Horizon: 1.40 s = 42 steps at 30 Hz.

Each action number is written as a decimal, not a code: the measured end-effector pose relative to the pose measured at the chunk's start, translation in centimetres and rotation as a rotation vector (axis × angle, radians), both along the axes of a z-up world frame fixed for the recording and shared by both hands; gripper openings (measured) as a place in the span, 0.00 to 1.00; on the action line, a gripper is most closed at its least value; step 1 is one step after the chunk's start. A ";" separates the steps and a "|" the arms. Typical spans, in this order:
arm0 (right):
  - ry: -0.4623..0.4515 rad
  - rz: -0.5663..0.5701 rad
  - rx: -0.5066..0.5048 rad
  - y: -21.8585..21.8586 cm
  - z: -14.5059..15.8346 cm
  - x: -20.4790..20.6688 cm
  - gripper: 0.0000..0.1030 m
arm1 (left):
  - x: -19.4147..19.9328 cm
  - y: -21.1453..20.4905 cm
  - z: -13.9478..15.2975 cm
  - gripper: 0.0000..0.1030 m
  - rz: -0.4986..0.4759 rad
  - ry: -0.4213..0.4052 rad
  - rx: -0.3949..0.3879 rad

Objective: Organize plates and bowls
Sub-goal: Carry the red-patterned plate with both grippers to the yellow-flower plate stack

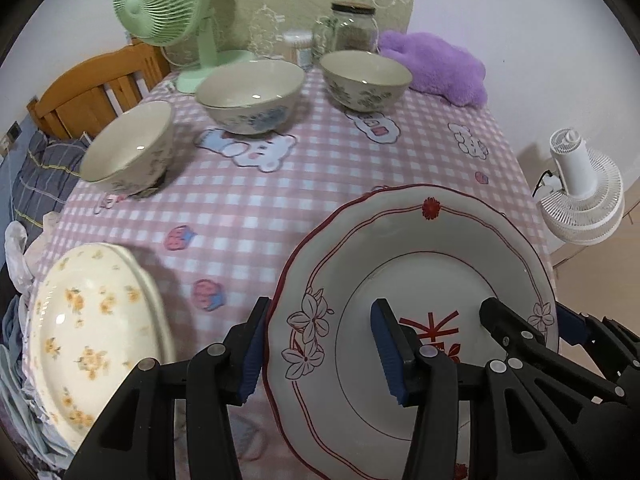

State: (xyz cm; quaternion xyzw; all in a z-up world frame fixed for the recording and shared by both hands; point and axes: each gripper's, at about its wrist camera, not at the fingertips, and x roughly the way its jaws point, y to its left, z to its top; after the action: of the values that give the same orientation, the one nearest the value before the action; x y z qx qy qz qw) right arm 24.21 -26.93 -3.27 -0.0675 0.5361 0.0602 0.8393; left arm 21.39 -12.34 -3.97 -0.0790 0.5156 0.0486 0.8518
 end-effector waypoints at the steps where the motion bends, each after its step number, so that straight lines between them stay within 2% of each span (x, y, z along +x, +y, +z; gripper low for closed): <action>1: -0.007 -0.003 -0.002 0.7 0.4 -0.6 0.51 | -0.4 0.5 0.3 0.48 0.000 -0.002 0.001; 6: -0.023 -0.020 -0.023 4.4 2.0 -3.4 0.51 | -3.0 4.3 1.5 0.48 -0.011 0.004 0.005; 18: -0.044 -0.069 -0.018 12.6 3.5 -7.9 0.51 | -5.8 12.1 2.6 0.48 -0.082 -0.025 -0.001; 31: 0.010 -0.066 -0.015 20.1 0.8 -9.2 0.51 | -7.2 19.6 0.4 0.48 -0.072 0.014 -0.001; 42: 0.066 -0.064 -0.055 23.6 -2.0 -8.3 0.51 | -7.2 22.2 -2.7 0.48 -0.078 0.092 -0.015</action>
State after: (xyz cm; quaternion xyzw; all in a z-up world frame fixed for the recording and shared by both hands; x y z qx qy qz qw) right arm 15.94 -3.31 -5.29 -0.0716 0.5668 0.0208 0.8205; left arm 14.23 9.88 -6.65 -0.0628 0.5570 0.0151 0.8280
